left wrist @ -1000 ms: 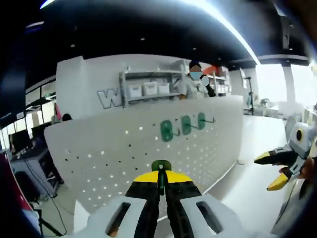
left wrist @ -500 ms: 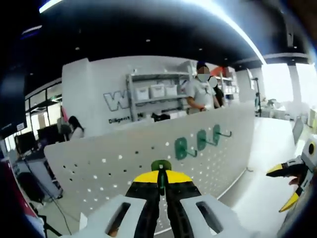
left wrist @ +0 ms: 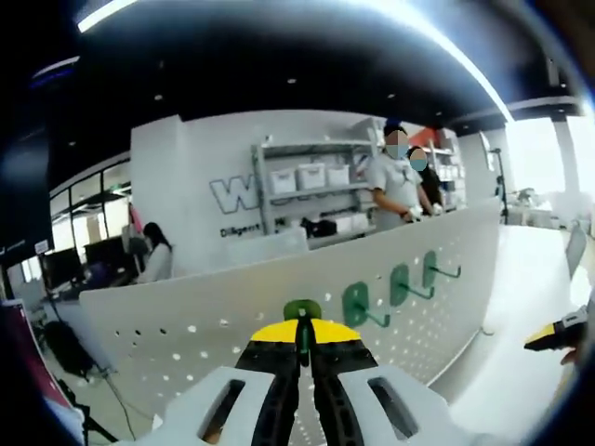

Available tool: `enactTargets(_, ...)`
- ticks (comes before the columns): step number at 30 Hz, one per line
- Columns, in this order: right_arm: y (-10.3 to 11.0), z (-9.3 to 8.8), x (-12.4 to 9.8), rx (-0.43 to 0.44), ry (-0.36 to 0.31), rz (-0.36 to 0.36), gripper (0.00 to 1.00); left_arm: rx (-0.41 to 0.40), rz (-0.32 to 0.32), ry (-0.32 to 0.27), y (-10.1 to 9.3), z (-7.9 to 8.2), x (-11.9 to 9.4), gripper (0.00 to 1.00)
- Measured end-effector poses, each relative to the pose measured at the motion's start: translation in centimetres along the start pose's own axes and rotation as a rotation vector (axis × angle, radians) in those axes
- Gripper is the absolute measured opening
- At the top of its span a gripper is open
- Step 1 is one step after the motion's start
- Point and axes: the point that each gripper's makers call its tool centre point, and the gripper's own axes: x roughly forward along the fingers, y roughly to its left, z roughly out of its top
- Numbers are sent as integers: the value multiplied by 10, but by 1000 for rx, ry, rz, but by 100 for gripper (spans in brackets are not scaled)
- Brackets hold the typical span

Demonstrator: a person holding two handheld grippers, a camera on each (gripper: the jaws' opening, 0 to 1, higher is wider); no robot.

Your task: Insert the hook assembly into the mounting plate slot until the hook locks in place.

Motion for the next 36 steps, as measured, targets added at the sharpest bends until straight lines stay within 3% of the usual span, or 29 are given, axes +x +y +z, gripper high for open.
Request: enactTargets(36, 10, 5, 1, 37, -21, 54, 64, 6, 137, -52, 8, -1, 8, 2)
